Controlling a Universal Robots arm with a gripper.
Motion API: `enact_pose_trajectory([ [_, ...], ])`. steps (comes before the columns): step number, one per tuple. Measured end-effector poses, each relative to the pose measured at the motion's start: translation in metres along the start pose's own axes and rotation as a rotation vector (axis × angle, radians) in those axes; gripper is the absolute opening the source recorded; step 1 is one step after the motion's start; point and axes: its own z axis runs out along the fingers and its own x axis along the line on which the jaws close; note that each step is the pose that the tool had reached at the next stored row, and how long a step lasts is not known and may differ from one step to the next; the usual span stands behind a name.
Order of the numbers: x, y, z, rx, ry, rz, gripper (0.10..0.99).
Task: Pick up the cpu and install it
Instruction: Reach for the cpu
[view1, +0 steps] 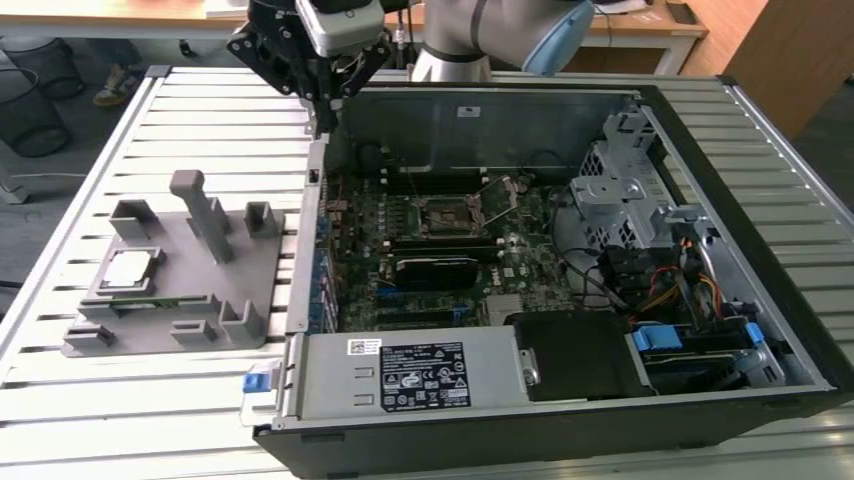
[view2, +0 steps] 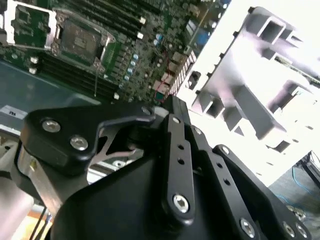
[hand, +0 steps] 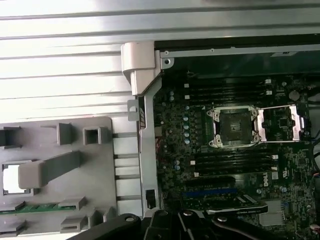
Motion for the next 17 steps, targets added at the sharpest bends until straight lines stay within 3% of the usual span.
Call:
enact_pose_trajectory([
  [8, 0.0078, -0.0006, 0.0000, 0.000, 0.0002, 0.000, 0.106],
  [17, 0.0222, -0.0017, -0.0002, 0.000, 0.0002, 0.000, 0.106],
])
